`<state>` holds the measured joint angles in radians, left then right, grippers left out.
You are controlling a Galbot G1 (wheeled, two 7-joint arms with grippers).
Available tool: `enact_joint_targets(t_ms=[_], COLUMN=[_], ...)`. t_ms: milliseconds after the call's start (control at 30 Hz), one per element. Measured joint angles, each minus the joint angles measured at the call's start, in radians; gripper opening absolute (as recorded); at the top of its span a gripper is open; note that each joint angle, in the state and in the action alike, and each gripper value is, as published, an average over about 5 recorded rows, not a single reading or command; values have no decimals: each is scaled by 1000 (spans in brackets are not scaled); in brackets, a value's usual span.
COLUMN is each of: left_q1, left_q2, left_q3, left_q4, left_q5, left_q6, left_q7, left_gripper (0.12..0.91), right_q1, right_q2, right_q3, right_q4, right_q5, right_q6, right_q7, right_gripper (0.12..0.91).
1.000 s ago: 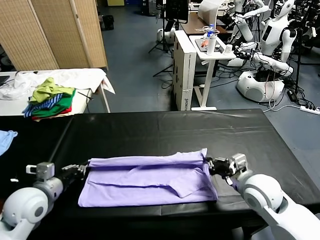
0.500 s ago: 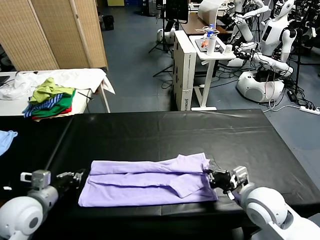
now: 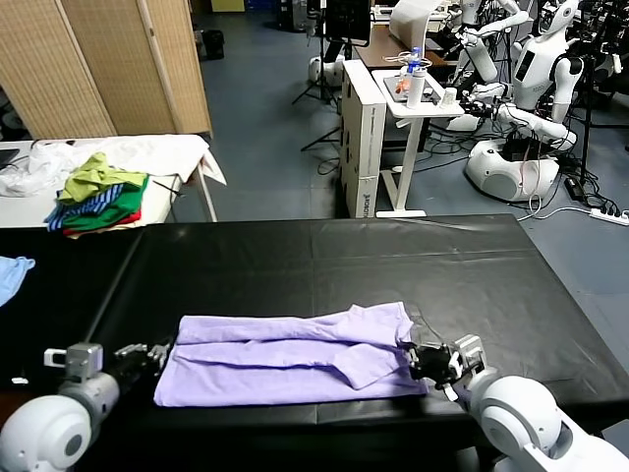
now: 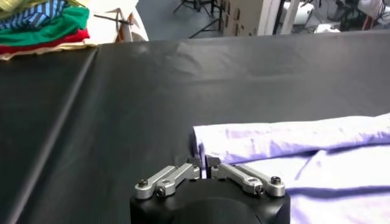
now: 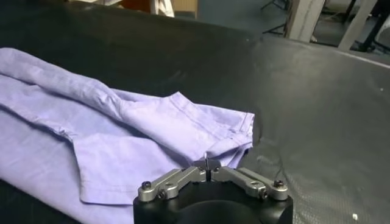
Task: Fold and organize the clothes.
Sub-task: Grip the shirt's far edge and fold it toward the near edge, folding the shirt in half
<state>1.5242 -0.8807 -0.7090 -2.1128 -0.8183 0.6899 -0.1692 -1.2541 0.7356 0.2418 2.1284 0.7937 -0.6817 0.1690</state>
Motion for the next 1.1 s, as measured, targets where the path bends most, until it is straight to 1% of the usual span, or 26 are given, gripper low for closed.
enact_joint_targets(t_ms=[33, 67, 133, 167, 233, 400, 500, 767, 800, 967, 1033, 1100], left_q1=[-6, -10, -17, -20, -25, -39, -47, -54, -54, -54, -54, -56], left_q2=[-4, -8, -16, -19, -23, -33, -42, -64, -64, -64, -64, -65], left_q3=[6, 12, 20, 22, 25, 34, 42, 60, 60, 59, 58, 59], left_q4=[4, 8, 15, 19, 28, 51, 60, 66, 67, 71, 74, 78], left_q5=[2, 4, 6, 7, 7, 6, 5, 10, 10, 11, 11, 12], left_q6=[-1, -2, -4, -5, -7, -17, -20, -25, -26, -30, -32, -34], left_q7=[2, 4, 7, 7, 9, 13, 14, 15, 15, 15, 15, 17], left_gripper=[647, 704, 813, 851, 892, 903, 874, 714, 686, 468, 412, 381], right_q1=[0, 0, 0, 0, 0, 0, -2, -3, -3, -2, -2, -2], right_q2=[1, 2, 3, 5, 6, 10, 10, 10, 10, 12, 13, 13], right_q3=[0, 0, -1, -2, -3, -5, -5, -4, -4, -6, -6, -6], right_q4=[0, -1, -2, -2, -2, -2, -2, -2, -2, -3, -3, -3], right_q5=[0, -1, -2, -3, -4, -8, -10, -12, -12, -13, -13, -13], right_q6=[0, 0, 0, 0, 0, 0, 0, 0, 0, 0, 0, -1], right_q7=[0, 0, 0, 0, 1, 1, 1, 2, 2, 2, 2, 2], right_gripper=[140, 140, 140, 140, 140, 140, 140, 140, 140, 140, 140, 140])
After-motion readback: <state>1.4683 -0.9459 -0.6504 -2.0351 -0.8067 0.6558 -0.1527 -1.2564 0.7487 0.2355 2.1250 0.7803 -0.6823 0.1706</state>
